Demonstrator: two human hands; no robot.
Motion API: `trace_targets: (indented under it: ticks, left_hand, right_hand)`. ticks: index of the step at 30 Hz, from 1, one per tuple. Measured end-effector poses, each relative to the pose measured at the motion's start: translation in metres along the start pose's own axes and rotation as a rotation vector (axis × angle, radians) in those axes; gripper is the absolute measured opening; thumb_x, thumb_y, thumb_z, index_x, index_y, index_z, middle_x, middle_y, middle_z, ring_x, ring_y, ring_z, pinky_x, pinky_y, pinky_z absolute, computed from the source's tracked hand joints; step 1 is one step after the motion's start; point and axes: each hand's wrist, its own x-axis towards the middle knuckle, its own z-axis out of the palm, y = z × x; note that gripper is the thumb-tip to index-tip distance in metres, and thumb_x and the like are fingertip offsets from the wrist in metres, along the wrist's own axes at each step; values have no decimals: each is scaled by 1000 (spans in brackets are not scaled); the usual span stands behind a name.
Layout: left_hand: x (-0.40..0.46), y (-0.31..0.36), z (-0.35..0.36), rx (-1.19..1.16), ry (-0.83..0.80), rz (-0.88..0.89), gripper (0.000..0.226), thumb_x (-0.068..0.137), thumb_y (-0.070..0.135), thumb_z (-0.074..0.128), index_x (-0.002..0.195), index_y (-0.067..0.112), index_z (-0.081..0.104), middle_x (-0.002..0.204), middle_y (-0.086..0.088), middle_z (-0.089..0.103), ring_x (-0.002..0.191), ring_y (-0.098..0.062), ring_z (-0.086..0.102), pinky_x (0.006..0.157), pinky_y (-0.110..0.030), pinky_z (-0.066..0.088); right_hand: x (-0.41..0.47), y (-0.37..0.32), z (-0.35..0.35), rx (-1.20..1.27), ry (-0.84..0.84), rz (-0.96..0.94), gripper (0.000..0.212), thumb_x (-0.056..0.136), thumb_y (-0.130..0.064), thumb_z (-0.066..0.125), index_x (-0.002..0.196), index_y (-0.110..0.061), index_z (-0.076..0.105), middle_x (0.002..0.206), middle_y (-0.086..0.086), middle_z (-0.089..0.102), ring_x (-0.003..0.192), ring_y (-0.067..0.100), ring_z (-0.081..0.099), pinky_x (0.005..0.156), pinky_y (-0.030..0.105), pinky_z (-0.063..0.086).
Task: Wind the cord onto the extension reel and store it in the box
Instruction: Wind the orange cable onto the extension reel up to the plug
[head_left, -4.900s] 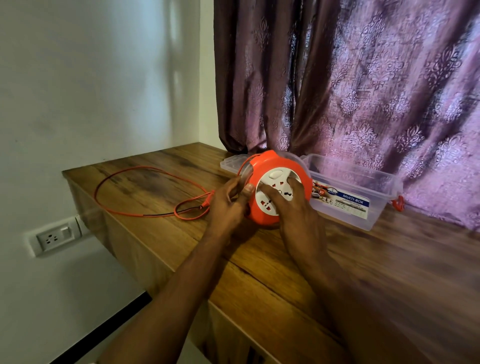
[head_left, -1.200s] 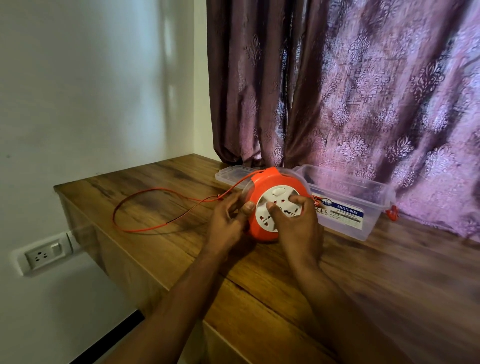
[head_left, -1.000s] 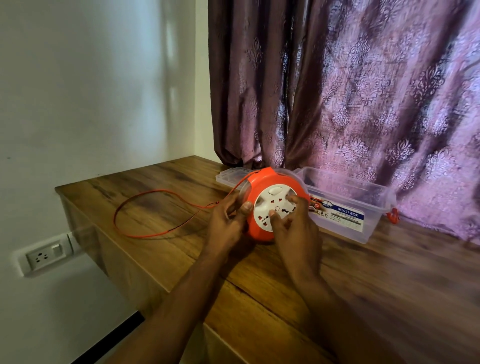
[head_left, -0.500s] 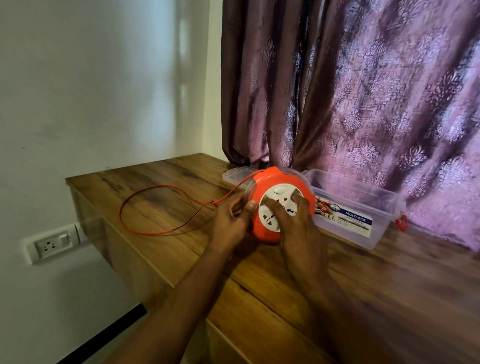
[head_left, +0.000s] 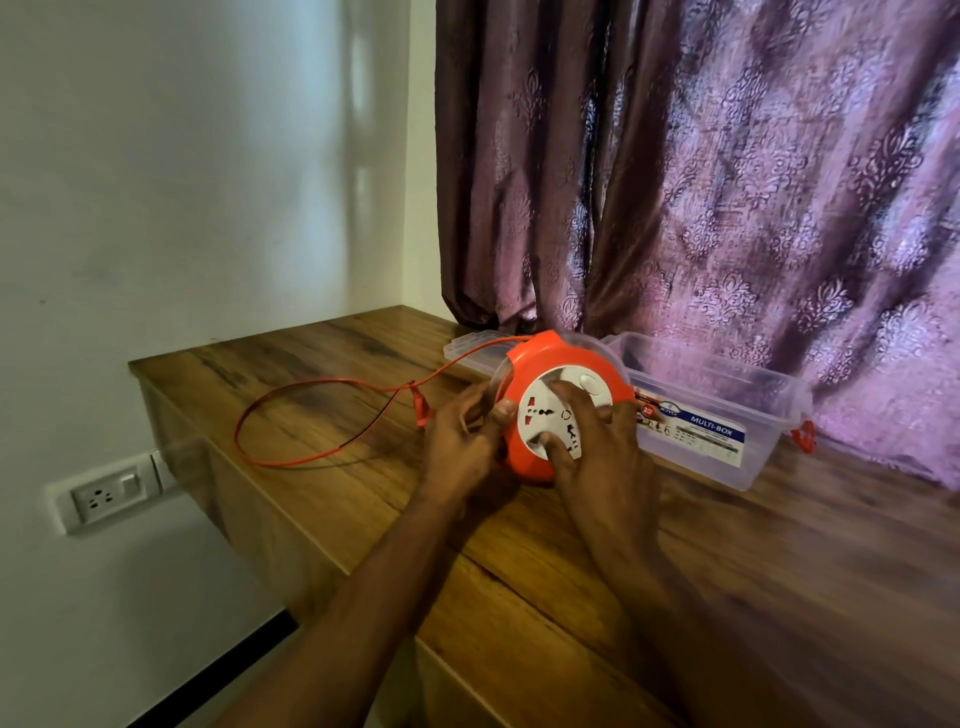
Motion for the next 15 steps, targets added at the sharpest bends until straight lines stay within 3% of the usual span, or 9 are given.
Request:
trace_targets:
  ticks: [4, 8, 15]
  left_hand:
    - [-1, 1, 1, 5, -7, 23, 33, 88, 31, 63, 117, 17, 68, 112, -5, 74, 107, -23, 69, 92, -53, 54]
    - [-1, 3, 4, 27, -23, 19, 26, 87, 25, 63, 113, 29, 67, 112, 0, 74, 106, -18, 70, 93, -49, 55]
    - [-1, -4, 4, 87, -37, -1, 41, 85, 40, 65, 122, 23, 67, 115, 2, 73, 106, -17, 69, 90, -44, 56]
  right_hand:
    - [2, 1, 1, 169, 85, 135, 53, 83, -58, 59, 129, -45, 39, 107, 2, 63, 93, 29, 63, 73, 38, 52]
    - [3, 0, -4, 226, 69, 210, 51, 79, -58, 65, 122, -39, 46, 88, -2, 69, 92, 28, 64, 70, 34, 46]
    - [5, 2, 2, 328, 101, 336, 50, 77, -60, 64, 115, -31, 46, 99, 9, 69, 97, 33, 62, 69, 33, 41]
